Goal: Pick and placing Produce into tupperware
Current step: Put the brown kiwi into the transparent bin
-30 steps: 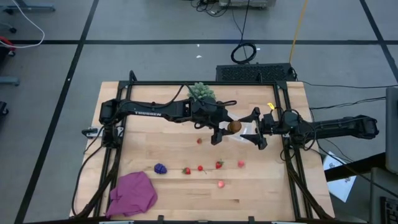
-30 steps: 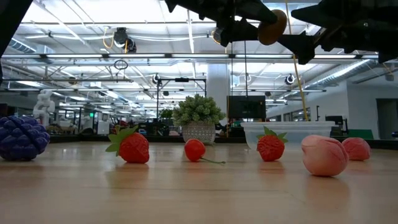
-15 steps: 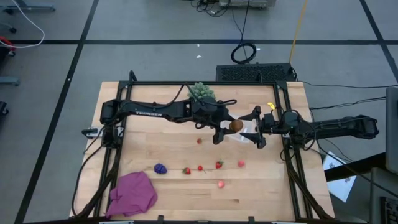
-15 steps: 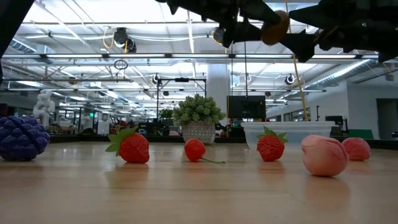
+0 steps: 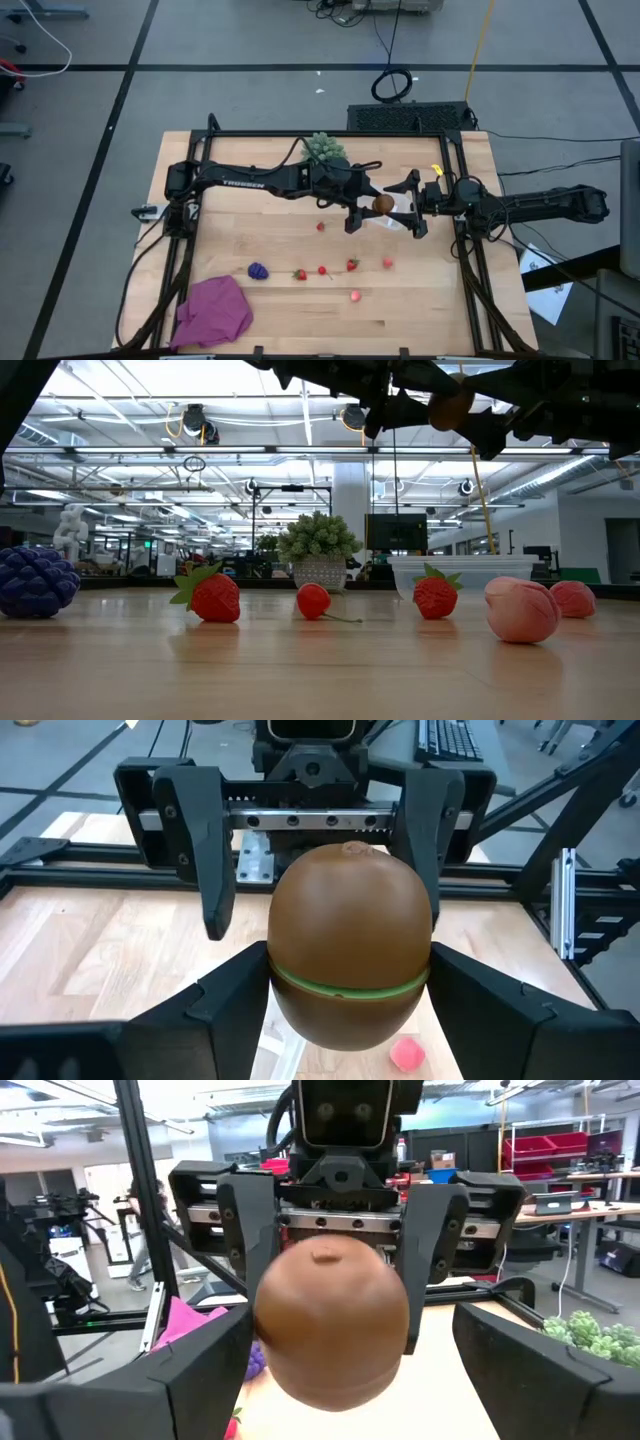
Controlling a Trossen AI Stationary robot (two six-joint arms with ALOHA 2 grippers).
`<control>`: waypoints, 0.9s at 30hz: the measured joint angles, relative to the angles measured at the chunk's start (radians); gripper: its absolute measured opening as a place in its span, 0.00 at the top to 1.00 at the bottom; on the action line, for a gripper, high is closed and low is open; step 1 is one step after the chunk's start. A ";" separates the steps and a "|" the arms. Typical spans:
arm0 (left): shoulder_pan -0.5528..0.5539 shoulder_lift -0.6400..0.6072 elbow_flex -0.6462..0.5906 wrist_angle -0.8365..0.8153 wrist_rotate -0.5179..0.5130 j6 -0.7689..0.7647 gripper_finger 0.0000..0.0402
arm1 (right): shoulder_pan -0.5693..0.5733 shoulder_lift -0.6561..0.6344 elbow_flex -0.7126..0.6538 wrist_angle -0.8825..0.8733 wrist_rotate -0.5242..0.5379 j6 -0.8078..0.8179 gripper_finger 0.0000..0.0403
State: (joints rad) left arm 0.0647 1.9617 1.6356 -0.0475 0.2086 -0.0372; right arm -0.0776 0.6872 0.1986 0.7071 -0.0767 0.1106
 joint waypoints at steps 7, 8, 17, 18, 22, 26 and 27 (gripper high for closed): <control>-0.002 0.000 0.000 -0.002 0.001 -0.001 0.37 | 0.000 0.000 0.000 -0.001 0.001 0.006 0.17; -0.002 0.000 0.000 -0.002 0.001 -0.001 0.37 | 0.000 0.000 0.000 -0.001 0.001 0.007 0.17; -0.002 0.000 0.000 -0.002 -0.001 -0.004 0.37 | -0.001 0.000 0.000 0.000 0.023 0.020 0.17; -0.002 0.000 0.000 -0.002 -0.001 -0.005 0.37 | -0.001 0.000 0.000 0.000 0.023 0.023 0.17; -0.002 -0.001 0.000 -0.002 -0.001 -0.006 0.37 | -0.001 0.000 0.000 0.000 0.024 0.028 0.17; -0.002 -0.001 0.000 -0.002 -0.001 -0.006 0.37 | -0.001 0.000 0.000 0.000 0.024 0.034 0.20; -0.002 -0.001 0.000 -0.002 -0.001 -0.006 0.37 | -0.001 0.000 0.000 0.000 0.024 0.034 0.21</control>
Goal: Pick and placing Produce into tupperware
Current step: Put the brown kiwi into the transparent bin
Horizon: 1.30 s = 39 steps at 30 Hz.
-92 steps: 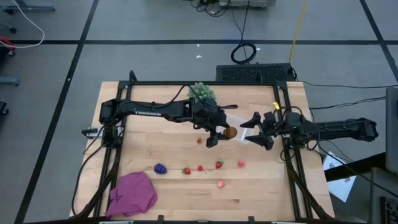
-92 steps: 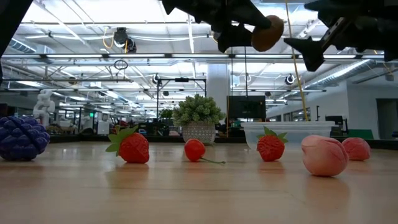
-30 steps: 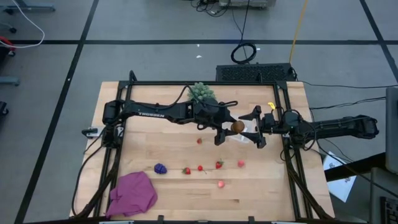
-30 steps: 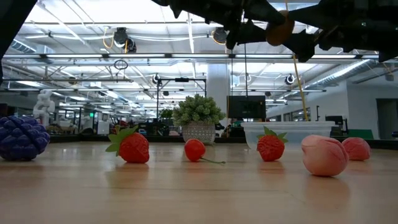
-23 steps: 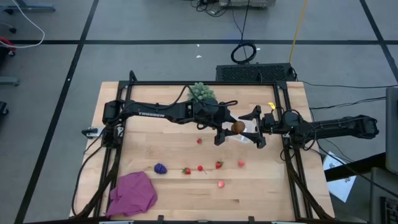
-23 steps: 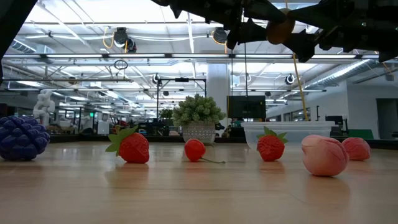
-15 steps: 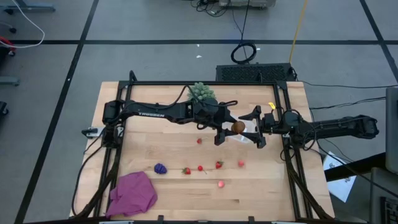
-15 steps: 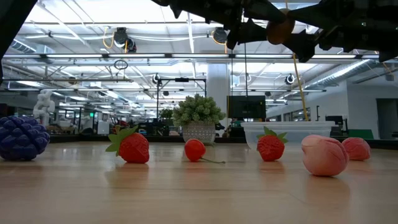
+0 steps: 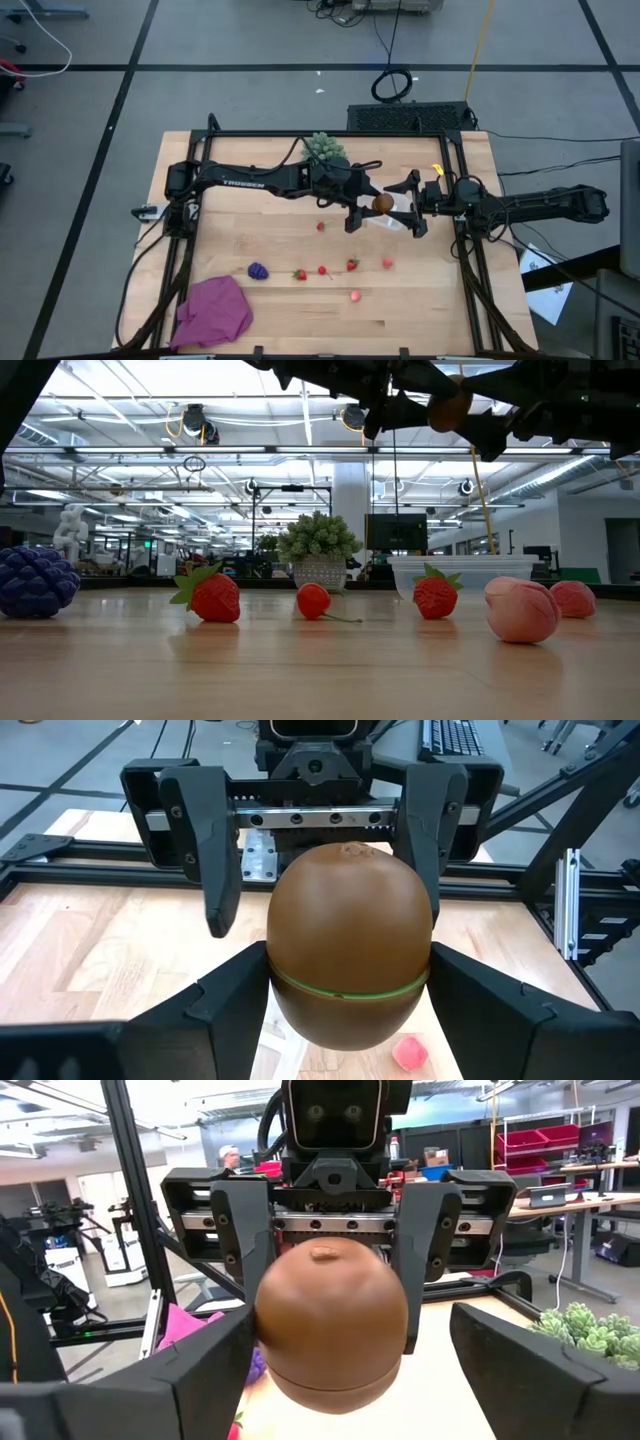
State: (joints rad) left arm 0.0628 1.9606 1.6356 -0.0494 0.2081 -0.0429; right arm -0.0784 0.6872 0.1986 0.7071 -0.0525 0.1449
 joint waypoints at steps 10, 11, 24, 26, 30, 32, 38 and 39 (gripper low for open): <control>0.000 0.000 0.000 -0.001 -0.003 0.000 0.37 | 0.000 0.000 0.000 0.001 -0.005 0.000 0.37; 0.000 0.000 0.000 -0.002 -0.003 0.000 0.37 | 0.000 0.000 0.000 0.001 -0.005 0.000 0.38; 0.000 -0.003 0.000 -0.005 -0.001 -0.004 0.37 | 0.003 0.000 0.000 0.023 -0.005 0.011 0.44; 0.000 -0.003 0.000 -0.005 -0.001 -0.004 0.37 | 0.003 0.000 0.000 0.023 -0.005 0.012 0.44; 0.000 -0.003 0.000 -0.006 0.000 -0.005 0.37 | 0.003 0.000 0.000 0.023 -0.005 0.011 0.44; 0.000 -0.003 0.000 -0.006 0.000 -0.005 0.37 | 0.003 0.000 0.000 0.023 -0.005 0.012 0.45; 0.000 -0.003 0.000 -0.008 0.000 -0.005 0.37 | 0.003 0.000 0.000 0.023 -0.005 0.012 0.45; 0.000 -0.003 0.000 -0.009 0.000 -0.005 0.37 | 0.003 0.000 0.000 0.023 -0.005 0.012 0.45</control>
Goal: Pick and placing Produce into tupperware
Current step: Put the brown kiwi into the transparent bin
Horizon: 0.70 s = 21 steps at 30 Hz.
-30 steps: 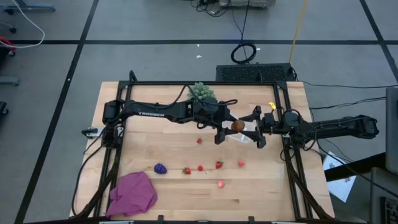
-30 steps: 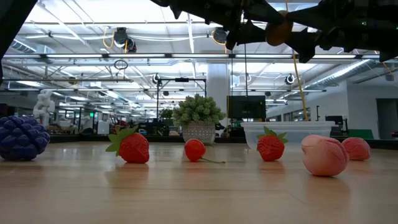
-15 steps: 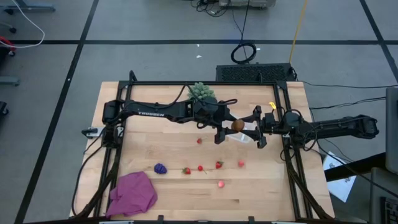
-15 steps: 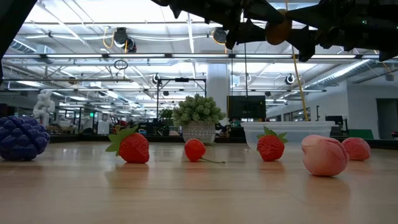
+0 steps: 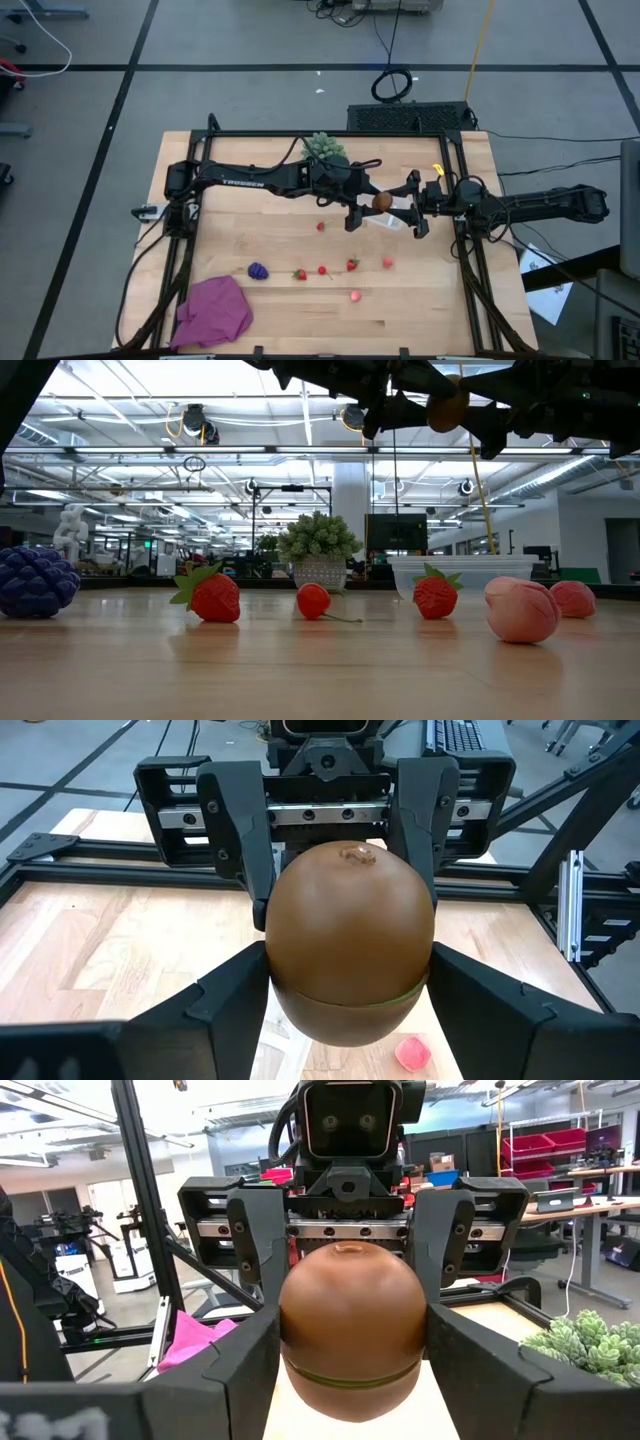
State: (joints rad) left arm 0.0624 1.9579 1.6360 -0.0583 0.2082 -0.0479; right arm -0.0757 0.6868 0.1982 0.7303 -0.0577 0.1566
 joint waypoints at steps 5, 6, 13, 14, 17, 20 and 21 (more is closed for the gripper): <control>0.000 0.000 0.000 -0.006 0.000 0.000 0.37 | 0.000 0.000 0.000 -0.001 0.000 0.000 0.45; 0.000 0.000 0.000 -0.008 0.000 0.002 0.37 | 0.000 0.000 0.000 -0.001 0.000 0.000 0.45; 0.000 0.000 0.000 -0.028 -0.003 0.014 0.33 | 0.000 -0.001 0.000 0.005 0.003 0.000 0.45; 0.000 0.001 0.000 -0.030 -0.003 0.014 0.31 | 0.000 -0.001 0.000 0.008 0.005 0.000 0.45; -0.001 0.002 0.000 -0.030 -0.012 0.015 0.27 | -0.001 -0.001 0.000 0.007 0.007 0.000 0.45; -0.001 0.002 0.000 -0.025 -0.017 0.016 0.23 | -0.001 -0.001 0.000 0.006 0.009 0.000 0.45; -0.001 0.002 0.000 -0.025 -0.018 0.016 0.22 | -0.001 -0.001 0.000 0.004 0.009 0.000 0.45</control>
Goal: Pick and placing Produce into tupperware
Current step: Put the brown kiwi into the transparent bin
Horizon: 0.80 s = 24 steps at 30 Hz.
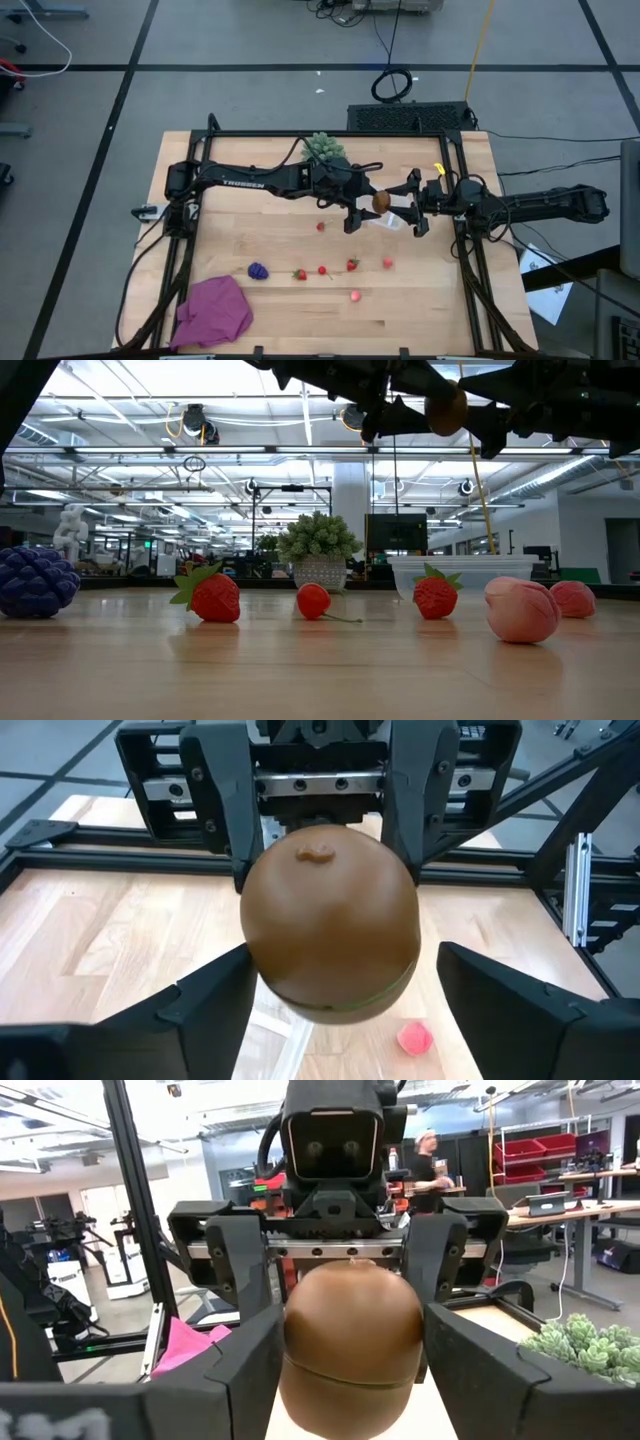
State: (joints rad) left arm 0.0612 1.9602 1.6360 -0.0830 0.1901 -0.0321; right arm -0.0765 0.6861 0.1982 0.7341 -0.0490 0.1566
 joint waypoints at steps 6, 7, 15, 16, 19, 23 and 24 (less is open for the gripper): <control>0.000 0.000 0.000 0.003 -0.005 0.003 0.22 | 0.000 0.000 0.000 -0.004 -0.003 -0.003 0.50; 0.000 0.000 0.000 0.003 -0.005 0.003 0.22 | 0.000 0.000 0.000 -0.004 -0.004 -0.004 0.51; 0.002 0.000 0.000 0.004 -0.007 0.009 0.22 | 0.000 0.000 0.000 -0.002 -0.005 -0.006 0.52; 0.003 0.000 0.000 0.005 -0.007 0.010 0.22 | 0.000 0.000 0.000 -0.002 -0.005 -0.008 0.52; 0.005 0.000 0.000 0.006 -0.007 0.011 0.23 | 0.000 0.000 0.000 -0.002 -0.005 -0.008 0.52; 0.006 0.000 0.000 0.006 -0.006 0.026 0.25 | 0.000 0.000 0.000 -0.001 -0.005 -0.012 0.52; 0.006 0.000 0.000 0.006 -0.006 0.027 0.26 | 0.000 0.000 0.000 0.000 -0.005 -0.012 0.52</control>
State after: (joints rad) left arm 0.0673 1.9602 1.6360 -0.0765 0.1837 -0.0051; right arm -0.0765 0.6865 0.1982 0.7338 -0.0540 0.1448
